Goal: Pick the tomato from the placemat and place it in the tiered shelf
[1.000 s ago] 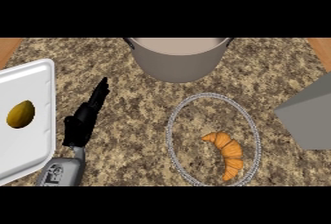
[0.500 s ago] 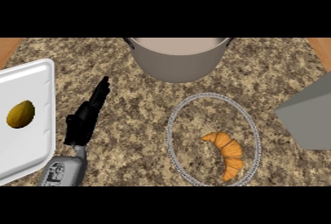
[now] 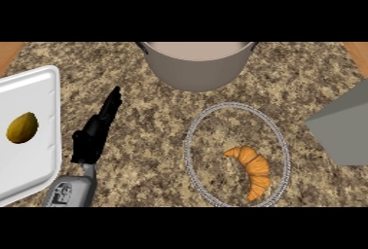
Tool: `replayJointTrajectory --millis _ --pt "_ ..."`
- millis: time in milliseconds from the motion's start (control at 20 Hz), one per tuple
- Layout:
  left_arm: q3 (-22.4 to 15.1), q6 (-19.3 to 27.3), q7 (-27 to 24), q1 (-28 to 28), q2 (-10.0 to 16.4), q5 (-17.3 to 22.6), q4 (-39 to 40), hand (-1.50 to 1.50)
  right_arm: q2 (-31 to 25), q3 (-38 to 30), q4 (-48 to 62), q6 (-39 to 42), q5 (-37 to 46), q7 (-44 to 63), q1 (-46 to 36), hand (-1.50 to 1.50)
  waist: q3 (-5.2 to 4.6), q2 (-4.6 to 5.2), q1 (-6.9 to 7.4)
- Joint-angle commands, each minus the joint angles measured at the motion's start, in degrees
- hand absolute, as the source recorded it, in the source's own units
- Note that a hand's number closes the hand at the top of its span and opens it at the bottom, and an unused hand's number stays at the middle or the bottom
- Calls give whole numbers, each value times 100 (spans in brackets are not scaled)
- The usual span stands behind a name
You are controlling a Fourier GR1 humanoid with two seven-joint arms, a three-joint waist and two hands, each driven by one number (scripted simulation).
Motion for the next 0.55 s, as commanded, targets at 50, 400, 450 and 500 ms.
replayJointTrajectory --millis 50,400,450,500 --pt "102 -16 -76 144 55 64 35 0 -321 4 433 727 139 -82 639 -150 33 2 -133" --pt "223 -42 42 9 154 133 -86 0 -160 -6 571 1250 273 -920 1248 -150 65 -23 -201" --pt "128 10 -52 142 54 72 -35 0 -233 11 611 1301 316 -937 1373 -150 57 -18 -213" --pt "121 38 -30 111 57 40 -63 0 -110 15 576 1228 320 -1048 1331 -150 72 5 -115"
